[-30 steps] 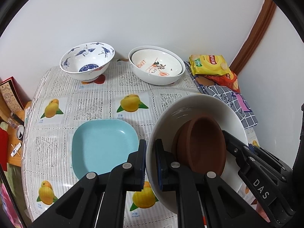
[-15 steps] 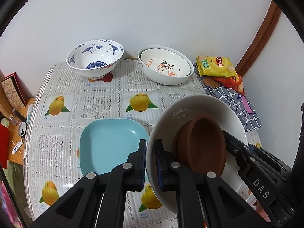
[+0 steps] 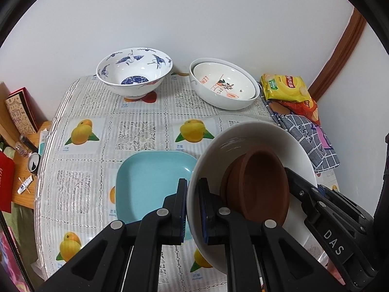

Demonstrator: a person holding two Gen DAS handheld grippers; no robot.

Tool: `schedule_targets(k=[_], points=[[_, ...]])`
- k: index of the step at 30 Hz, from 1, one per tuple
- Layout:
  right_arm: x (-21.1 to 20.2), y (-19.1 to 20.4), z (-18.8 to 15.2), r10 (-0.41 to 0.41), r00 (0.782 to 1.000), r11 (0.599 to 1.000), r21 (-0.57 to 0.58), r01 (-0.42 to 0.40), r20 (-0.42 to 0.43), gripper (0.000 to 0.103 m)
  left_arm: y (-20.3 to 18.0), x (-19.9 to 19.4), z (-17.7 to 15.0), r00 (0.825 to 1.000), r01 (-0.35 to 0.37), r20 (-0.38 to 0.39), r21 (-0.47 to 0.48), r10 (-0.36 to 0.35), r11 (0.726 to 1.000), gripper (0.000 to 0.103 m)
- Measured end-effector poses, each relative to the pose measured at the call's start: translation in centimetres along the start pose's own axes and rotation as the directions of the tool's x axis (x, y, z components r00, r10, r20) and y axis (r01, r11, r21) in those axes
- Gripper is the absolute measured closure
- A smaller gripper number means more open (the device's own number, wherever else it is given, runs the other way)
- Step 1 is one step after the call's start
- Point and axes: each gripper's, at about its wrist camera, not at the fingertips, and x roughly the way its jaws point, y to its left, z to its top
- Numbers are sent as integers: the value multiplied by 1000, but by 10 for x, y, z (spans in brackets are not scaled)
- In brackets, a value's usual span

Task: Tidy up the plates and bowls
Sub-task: 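Lower the white bowl onto the teal plate stack with both grippers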

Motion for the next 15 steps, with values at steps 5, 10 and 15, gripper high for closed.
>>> schedule_targets(k=[5,10,15], points=[[4,5,1,8,1000,1000,-3,-8,-3,94,6,0,1,1000,-4,1,-5,4,1000,93],[8,10,1,14,1000,1000,-9,-14,-6,94,11,1,1,1000,-11,0,-10,11,1000,93],[14,13,1,18,1000,1000,-12,-18,-12,94,15,4,2,1000,-14,-4,-17,14,1000,93]])
